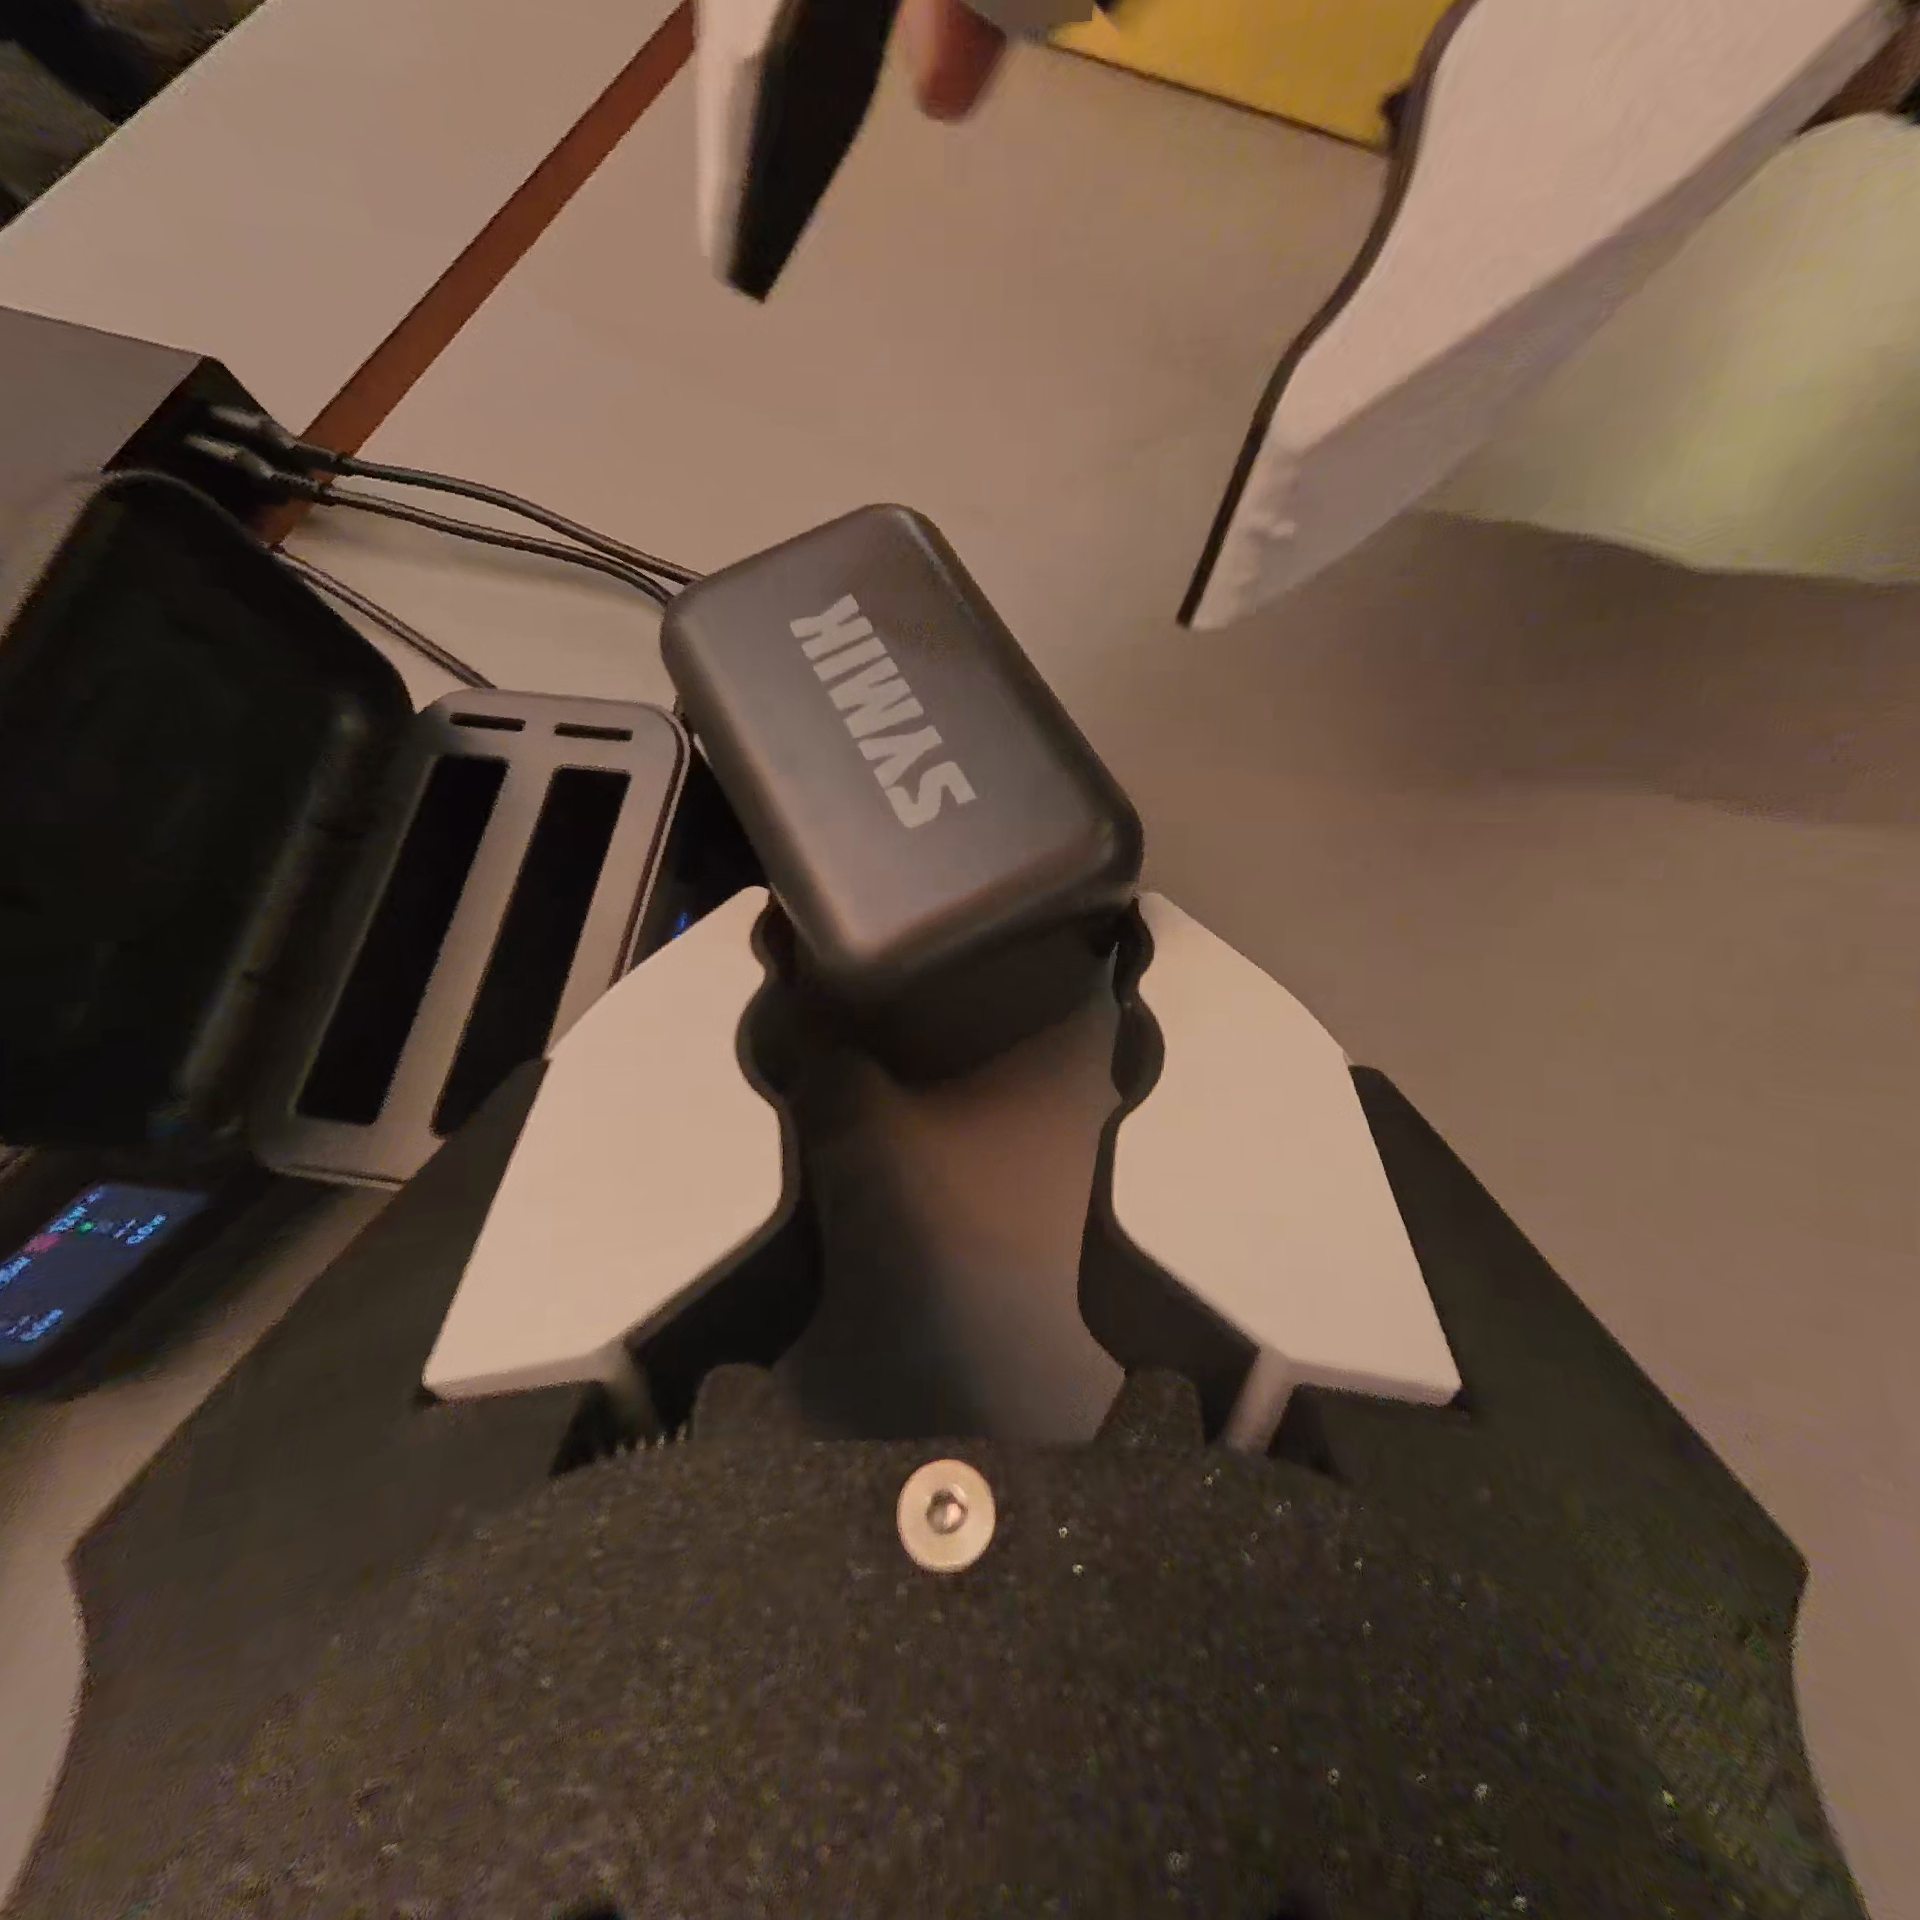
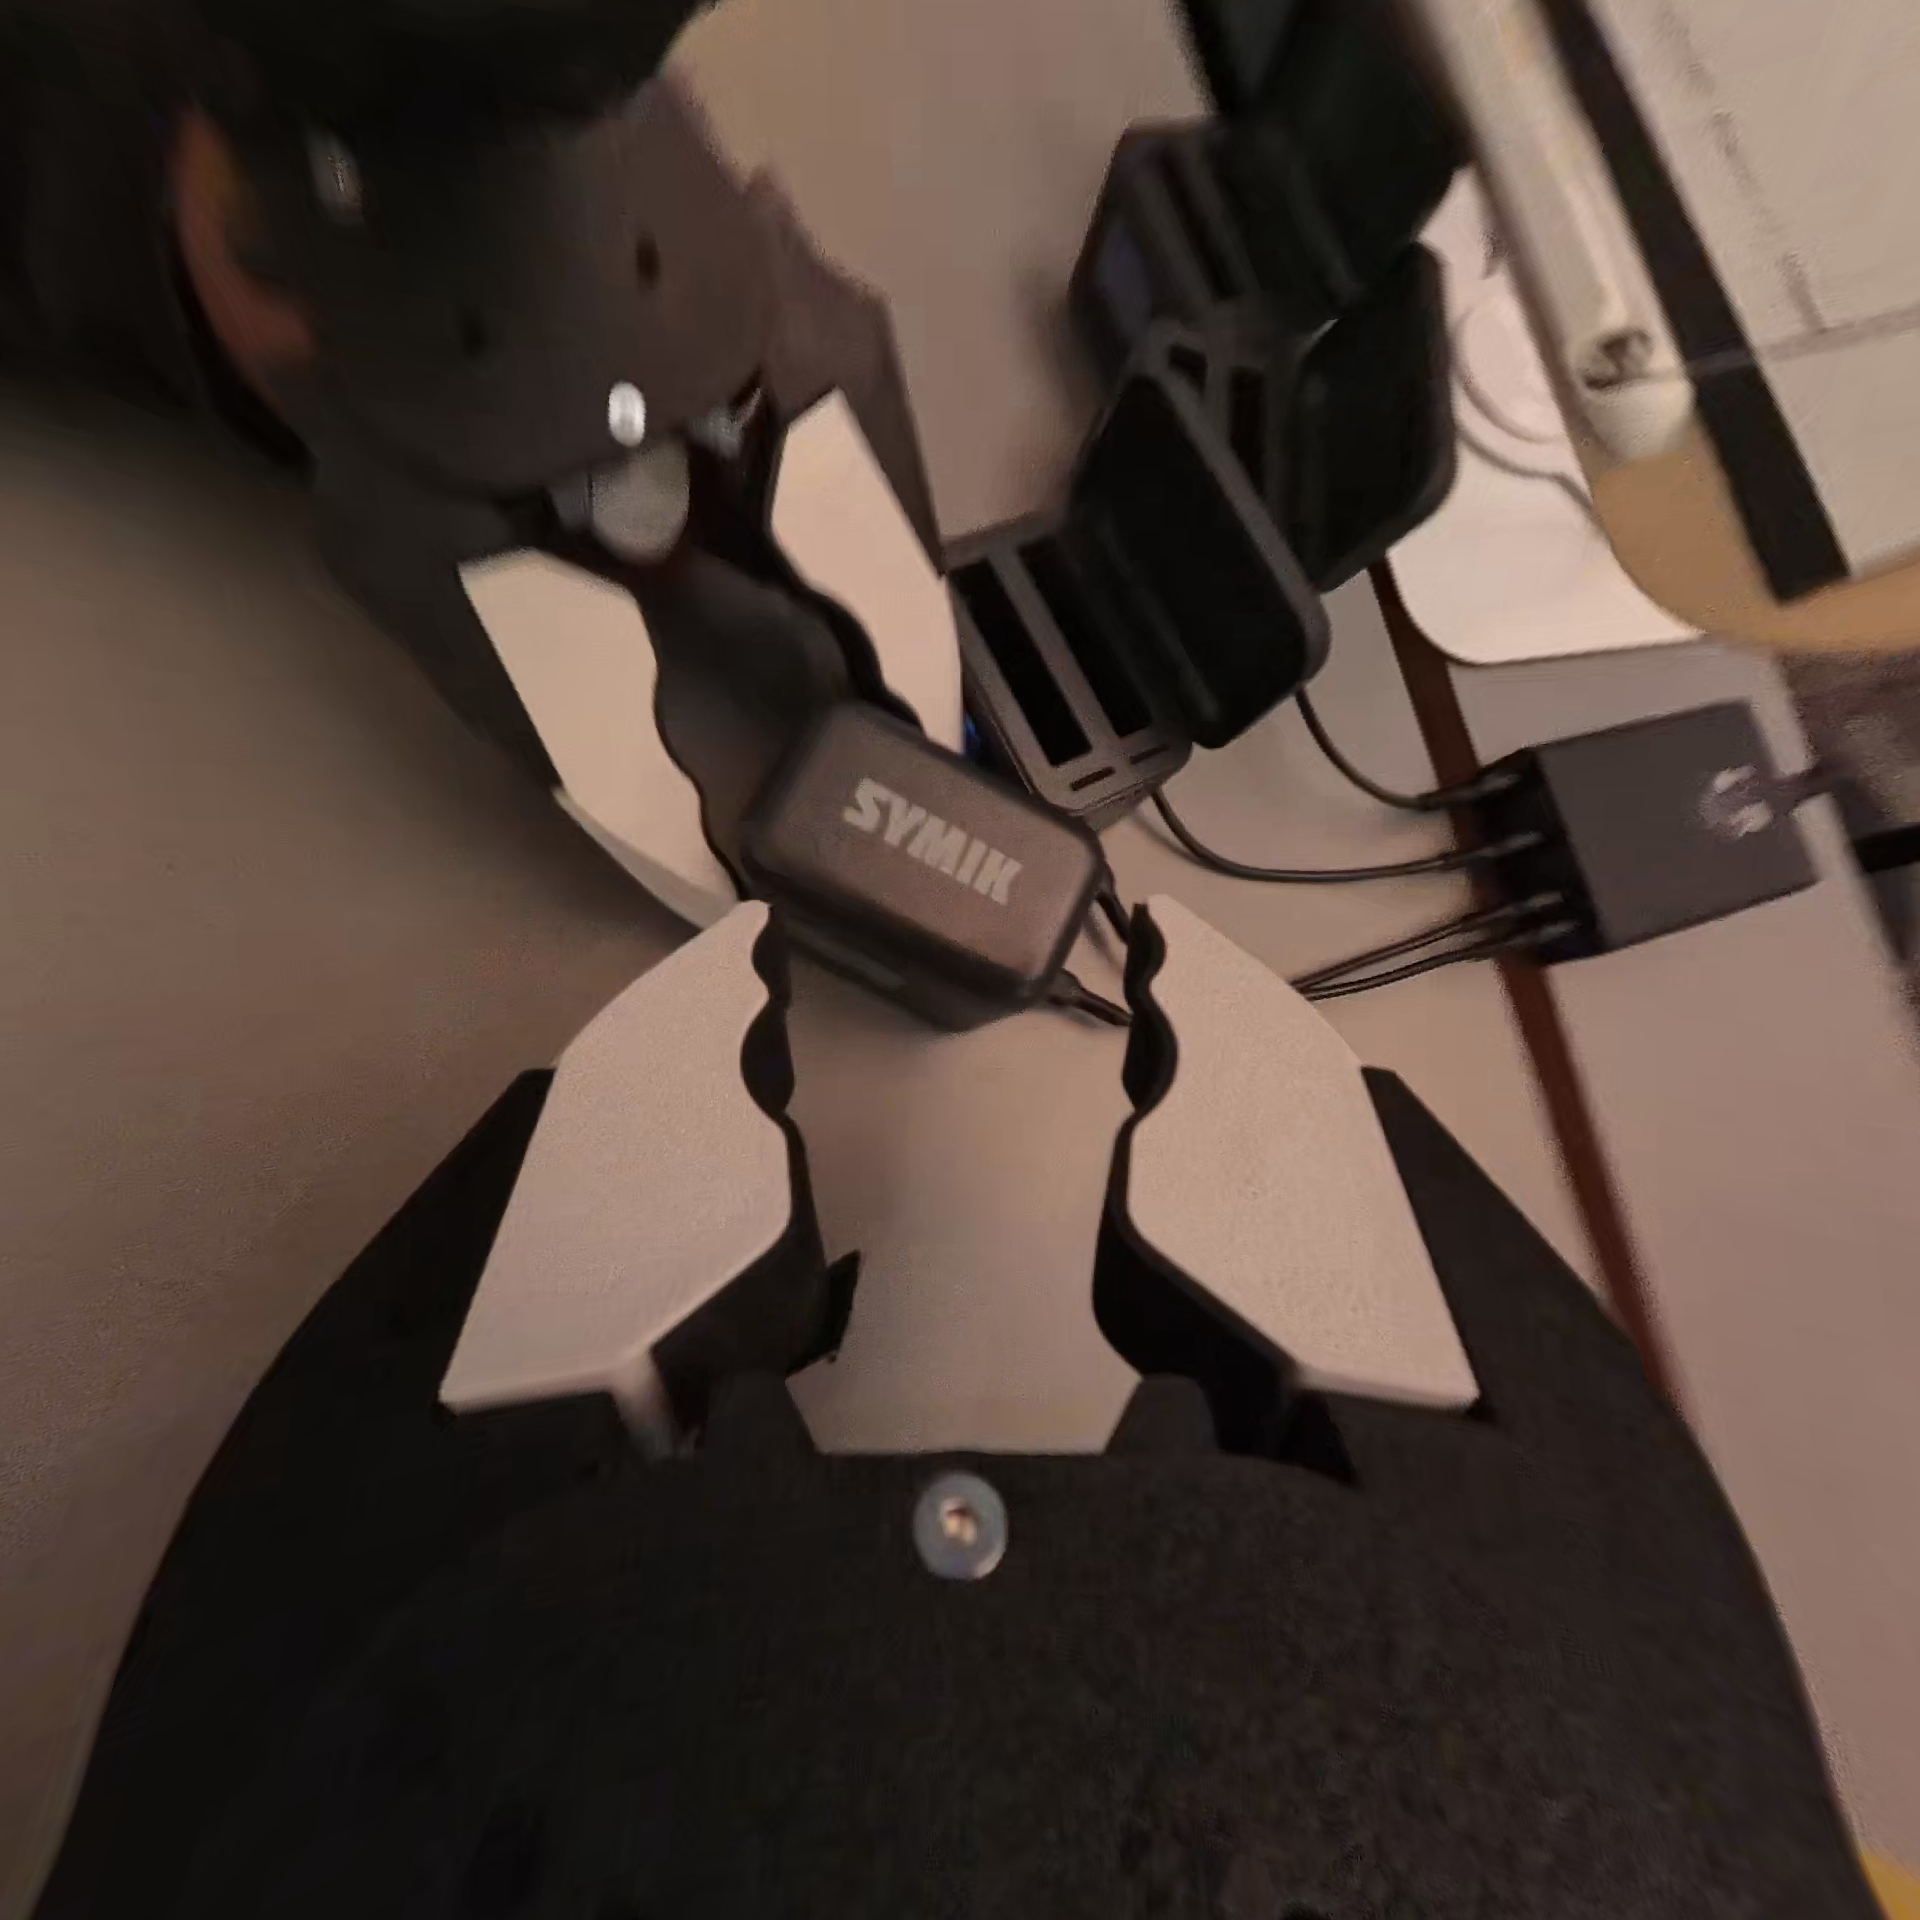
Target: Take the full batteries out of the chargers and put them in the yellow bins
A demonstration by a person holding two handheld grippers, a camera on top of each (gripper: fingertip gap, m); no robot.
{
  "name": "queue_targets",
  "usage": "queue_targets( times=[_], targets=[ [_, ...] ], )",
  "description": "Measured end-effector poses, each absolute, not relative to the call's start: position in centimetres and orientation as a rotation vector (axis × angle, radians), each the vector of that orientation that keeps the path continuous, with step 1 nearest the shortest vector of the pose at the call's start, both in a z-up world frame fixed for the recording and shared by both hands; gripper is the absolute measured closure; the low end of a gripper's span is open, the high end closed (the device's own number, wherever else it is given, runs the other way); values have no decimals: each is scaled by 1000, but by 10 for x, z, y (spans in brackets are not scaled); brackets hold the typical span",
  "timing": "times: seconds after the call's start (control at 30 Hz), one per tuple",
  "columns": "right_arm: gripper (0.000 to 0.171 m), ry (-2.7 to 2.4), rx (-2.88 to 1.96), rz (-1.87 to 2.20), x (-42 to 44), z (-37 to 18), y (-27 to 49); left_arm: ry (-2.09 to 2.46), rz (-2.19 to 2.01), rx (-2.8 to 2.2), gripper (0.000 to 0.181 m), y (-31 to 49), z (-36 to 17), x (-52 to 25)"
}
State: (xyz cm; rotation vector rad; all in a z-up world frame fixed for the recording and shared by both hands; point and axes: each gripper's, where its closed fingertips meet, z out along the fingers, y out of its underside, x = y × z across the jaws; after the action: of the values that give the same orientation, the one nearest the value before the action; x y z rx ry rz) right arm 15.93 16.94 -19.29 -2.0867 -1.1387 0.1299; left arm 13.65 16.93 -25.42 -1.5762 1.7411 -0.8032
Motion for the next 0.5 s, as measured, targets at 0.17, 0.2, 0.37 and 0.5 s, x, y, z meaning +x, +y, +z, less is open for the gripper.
queue_targets(
  times=[0.17,0.2,0.37,0.5],
  targets=[
    [104,-1615,-2077,-112,163,-219,176,1772,-811,-1555,122,169,-254,135],
    [105,-1679,-2048,-156,162,-222,179,1776,-813,-1551,122,169,-255,135],
    [110,-1849,-1985,-218,158,-228,187,1784,-820,-1542,122,170,-255,134],
    [114,-1803,-2036,-131,160,-224,186,1792,-825,-1541,122,170,-255,133]
  ],
)
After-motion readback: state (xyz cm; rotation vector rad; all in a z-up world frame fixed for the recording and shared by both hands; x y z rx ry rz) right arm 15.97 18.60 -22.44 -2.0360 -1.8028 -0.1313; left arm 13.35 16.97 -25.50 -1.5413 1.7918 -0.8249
